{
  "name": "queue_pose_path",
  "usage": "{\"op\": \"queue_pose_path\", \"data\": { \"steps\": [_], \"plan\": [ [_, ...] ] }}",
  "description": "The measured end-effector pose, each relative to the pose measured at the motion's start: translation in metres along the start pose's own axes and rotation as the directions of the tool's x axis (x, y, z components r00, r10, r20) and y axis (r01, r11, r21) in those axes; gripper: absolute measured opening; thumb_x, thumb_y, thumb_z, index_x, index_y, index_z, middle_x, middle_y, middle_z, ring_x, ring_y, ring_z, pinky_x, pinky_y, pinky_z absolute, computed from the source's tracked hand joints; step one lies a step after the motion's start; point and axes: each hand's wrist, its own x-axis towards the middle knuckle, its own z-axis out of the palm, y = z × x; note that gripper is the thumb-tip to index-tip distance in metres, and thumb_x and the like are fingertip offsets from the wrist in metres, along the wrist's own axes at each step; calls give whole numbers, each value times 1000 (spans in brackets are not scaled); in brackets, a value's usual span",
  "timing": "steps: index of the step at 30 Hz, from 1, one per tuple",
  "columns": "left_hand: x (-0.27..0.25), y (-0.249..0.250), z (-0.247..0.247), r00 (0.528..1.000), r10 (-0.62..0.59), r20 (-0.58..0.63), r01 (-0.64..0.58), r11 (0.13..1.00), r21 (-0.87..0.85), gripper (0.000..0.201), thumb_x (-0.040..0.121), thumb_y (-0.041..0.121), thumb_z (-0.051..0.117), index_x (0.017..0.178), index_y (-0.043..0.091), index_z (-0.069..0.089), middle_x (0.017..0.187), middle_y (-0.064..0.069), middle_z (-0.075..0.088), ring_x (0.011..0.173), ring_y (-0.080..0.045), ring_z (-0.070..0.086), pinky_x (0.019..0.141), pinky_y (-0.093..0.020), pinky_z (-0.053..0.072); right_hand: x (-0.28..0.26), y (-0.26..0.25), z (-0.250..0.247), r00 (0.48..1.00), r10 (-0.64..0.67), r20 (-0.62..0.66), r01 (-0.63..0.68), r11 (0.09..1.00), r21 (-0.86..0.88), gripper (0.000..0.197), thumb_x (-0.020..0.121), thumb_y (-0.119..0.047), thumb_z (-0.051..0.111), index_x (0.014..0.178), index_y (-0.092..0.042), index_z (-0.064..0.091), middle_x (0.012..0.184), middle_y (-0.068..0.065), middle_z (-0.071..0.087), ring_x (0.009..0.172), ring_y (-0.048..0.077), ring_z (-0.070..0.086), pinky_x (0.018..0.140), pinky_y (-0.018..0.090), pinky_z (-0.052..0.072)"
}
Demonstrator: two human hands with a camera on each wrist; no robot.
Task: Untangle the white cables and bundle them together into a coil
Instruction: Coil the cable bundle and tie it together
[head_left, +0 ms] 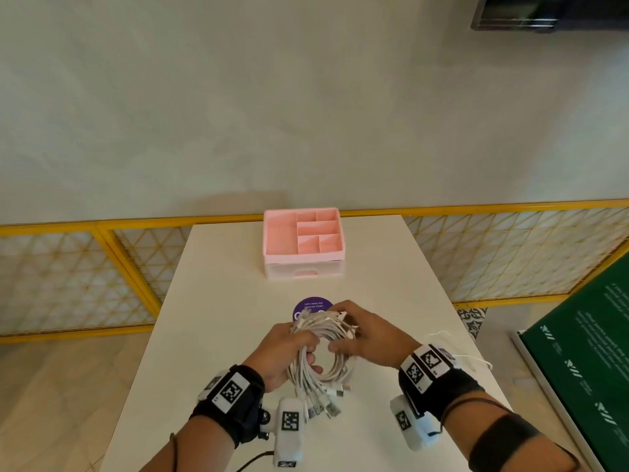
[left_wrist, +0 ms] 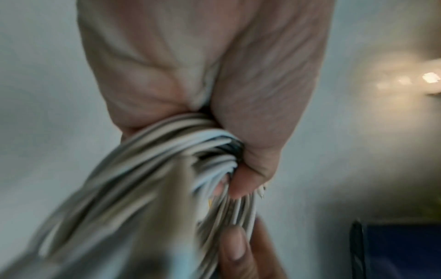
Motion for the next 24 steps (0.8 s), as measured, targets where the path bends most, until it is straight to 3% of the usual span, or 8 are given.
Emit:
{"op": "queue_pose_path", "data": {
  "steps": [2, 6, 10, 13, 16, 19, 21, 24],
  "plan": [
    [1, 2, -6, 999, -2, -35, -1, 995, -99, 11, 88, -6, 57, 95, -7, 65, 67, -10, 46, 54, -21, 48, 77, -48, 53, -3, 5, -2, 998, 52, -43, -50, 998, 49, 26, 94, -41, 65, 107, -20, 59, 75, -3, 66, 54, 15, 59, 55, 29, 51],
    [1, 8, -6, 997, 11, -73, -26, 979, -203, 9, 90, -4, 57, 96, -7, 64, 66, -11, 50, 56, -21, 52, 75, -44, 56, -4, 14, 1, 986, 45, -161, -41, 999, 31, 48, 100, -49, 47, 74, -10, 55, 53, -7, 48, 48, 8, 41, 56, 26, 38],
    [-2, 11, -5, 998, 11, -60, -25, 971, -238, 6, 90, -3, 56, 90, -4, 62, 64, -9, 53, 56, -21, 53, 75, -44, 56, -8, 14, -1, 976, 127, -175, -56, 930, 365, 44, 101, -44, 50, 75, -10, 61, 51, 1, 35, 44, 14, 26, 43, 22, 23],
    [-1, 11, -5, 999, 1, -43, -12, 966, -260, 11, 92, -1, 57, 99, -6, 63, 63, -8, 47, 53, -19, 49, 72, -44, 56, -10, 12, -7, 956, 201, -213, -52, 833, 551, 42, 104, -34, 48, 72, -9, 59, 52, -1, 28, 47, 14, 19, 47, 24, 14],
    [0, 10, -3, 1000, -1, -4, 0, 965, -261, 14, 92, -1, 56, 103, -7, 63, 63, -6, 44, 51, -18, 45, 68, -42, 56, -6, 13, -13, 917, 228, -326, -8, 830, 558, 36, 104, -24, 49, 73, -9, 61, 53, -2, 28, 46, 13, 20, 44, 21, 18],
    [-2, 12, 3, 999, 16, 37, -5, 964, -266, 7, 92, 0, 56, 97, -3, 61, 64, -7, 43, 52, -17, 45, 68, -41, 56, -2, 14, -11, 876, 254, -410, -15, 864, 503, 34, 104, -23, 49, 76, -10, 62, 54, -1, 32, 46, 12, 25, 43, 22, 23],
    [0, 15, 5, 999, 40, 21, -32, 958, -284, 4, 93, 1, 55, 91, 0, 59, 63, -7, 44, 51, -17, 47, 68, -41, 57, 0, 19, -1, 882, 241, -405, -40, 894, 446, 34, 104, -24, 48, 76, -13, 63, 56, -4, 37, 47, 9, 29, 45, 21, 26],
    [4, 18, 3, 997, 65, -49, -77, 948, -308, 20, 92, 4, 57, 72, 6, 55, 61, -8, 47, 51, -18, 52, 68, -40, 57, -3, 24, 21, 910, 139, -391, -30, 962, 272, 32, 104, -24, 49, 74, -23, 61, 59, -12, 45, 53, 4, 38, 54, 17, 34]
  ]
}}
